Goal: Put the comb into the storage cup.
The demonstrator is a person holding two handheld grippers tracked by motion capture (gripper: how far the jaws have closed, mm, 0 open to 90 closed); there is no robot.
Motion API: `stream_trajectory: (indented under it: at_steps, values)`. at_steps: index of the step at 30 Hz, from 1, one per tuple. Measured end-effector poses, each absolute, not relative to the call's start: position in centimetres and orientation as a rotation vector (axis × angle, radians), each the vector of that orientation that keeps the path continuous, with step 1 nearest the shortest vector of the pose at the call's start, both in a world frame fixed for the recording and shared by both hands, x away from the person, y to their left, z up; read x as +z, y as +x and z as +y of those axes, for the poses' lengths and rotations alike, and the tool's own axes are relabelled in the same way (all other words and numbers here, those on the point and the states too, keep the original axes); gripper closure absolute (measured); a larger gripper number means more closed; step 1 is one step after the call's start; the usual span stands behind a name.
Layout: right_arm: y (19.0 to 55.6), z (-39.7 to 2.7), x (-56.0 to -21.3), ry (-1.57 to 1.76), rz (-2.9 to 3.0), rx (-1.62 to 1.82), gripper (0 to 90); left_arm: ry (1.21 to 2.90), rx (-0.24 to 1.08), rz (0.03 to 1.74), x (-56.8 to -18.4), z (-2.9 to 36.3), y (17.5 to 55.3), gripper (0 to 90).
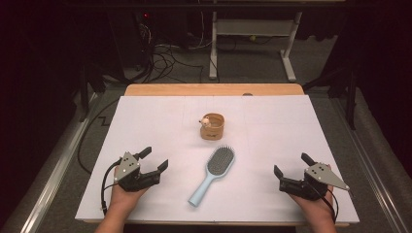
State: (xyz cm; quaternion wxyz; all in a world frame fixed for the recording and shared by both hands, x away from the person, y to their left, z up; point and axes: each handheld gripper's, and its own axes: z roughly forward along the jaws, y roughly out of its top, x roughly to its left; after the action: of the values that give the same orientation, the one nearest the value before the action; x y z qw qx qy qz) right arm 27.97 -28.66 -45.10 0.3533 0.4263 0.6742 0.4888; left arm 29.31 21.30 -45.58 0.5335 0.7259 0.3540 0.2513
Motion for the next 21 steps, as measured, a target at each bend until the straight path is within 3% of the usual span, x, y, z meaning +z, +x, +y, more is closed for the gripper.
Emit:
stream_trajectory:
  at_steps: [13, 18, 21]
  values:
    - [27.98, -28.69, -45.14, 1.109, 1.741, 1.269, 0.4, 1.717, 0.539, 0.79, -45.4, 21.11, 28.87, 47.9]
    - [27.98, -28.67, -45.17, 1.111, 1.746, 1.271, 0.4, 1.702, 0.54, 0.769, -45.06, 20.92, 28.53, 61.9]
    - [27.99, -28.68, -45.17, 1.111, 1.744, 1.275, 0.4, 1.711, 0.518, 0.767, -44.98, 20.72, 28.5, 64.8]
